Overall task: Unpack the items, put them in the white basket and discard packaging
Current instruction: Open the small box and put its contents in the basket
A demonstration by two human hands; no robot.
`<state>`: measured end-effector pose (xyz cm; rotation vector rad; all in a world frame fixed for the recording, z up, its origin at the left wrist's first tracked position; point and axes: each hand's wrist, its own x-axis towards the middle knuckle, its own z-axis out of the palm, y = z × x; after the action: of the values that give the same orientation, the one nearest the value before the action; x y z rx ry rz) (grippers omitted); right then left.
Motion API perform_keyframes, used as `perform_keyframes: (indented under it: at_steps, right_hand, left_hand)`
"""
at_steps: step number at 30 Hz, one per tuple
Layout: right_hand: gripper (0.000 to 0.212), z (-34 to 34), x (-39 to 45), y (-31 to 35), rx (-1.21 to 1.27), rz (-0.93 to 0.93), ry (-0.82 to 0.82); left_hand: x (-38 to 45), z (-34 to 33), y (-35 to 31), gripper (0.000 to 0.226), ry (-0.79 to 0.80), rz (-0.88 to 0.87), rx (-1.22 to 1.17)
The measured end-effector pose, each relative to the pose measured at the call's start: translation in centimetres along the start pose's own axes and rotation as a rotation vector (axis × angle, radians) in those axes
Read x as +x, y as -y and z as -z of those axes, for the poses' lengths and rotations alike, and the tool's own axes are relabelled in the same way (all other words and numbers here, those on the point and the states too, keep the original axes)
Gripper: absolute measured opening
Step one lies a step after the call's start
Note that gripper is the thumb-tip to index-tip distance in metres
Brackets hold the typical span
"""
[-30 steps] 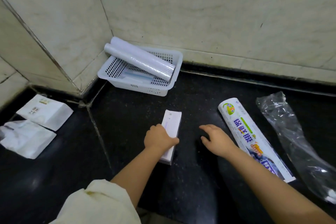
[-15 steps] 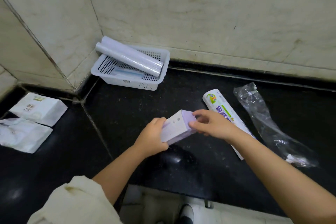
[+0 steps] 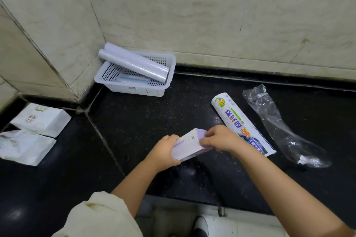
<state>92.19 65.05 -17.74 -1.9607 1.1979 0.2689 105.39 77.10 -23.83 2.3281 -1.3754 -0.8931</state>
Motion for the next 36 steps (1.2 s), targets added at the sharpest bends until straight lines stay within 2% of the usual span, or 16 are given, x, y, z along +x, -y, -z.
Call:
perform_keyframes:
  at_steps: [4,7,17,22,26,29,31,34,36]
  right_hand:
    - [0.04,0.4,0.1,-0.7,-0.047,0.017,-0.022]
    - [0.044,0.3,0.1,-1.0,-0.056,0.028,-0.008]
    - [0.035,0.9,0.0,-1.6,-0.041,0.053,0.053]
    - [0.022,0.4,-0.5,-1.6,-0.108,0.062,0.019]
    - [0.025,0.6,-0.7,-1.3,-0.158,0.077,0.026]
    - [0.043,0.7,-0.9,-1.1,-0.275,0.117,0.007]
    - [0.048,0.6,-1.0,-0.9,-0.296,0.143,-0.014]
    - [0.044,0.3,-1.0,-0.5,-0.299,0.15,-0.037]
    - [0.034,0.1,-0.9,-0.3,-0.29,0.145,-0.045]
  left_hand:
    - [0.3,0.3,-0.4,0.066,0.0,-0.035,0.006]
    - [0.4,0.2,-0.3,0.067,0.017,-0.035,0.019]
    - [0.4,-0.1,-0.8,0.067,0.019,-0.028,0.062]
    - [0.2,-0.2,-0.8,0.067,0.009,-0.047,0.086]
    - [-0.1,-0.4,-0.6,0.067,0.0,-0.041,0.102]
    - [-0.2,-0.4,-0.7,0.066,0.009,-0.053,0.183]
    - [-0.2,-0.3,-0.8,0.066,0.013,-0.049,0.237]
    - [-0.2,-0.2,-0.8,0.065,0.002,-0.04,0.275]
    - [-0.3,-0.2,-0.8,0.064,-0.005,-0.043,0.279]
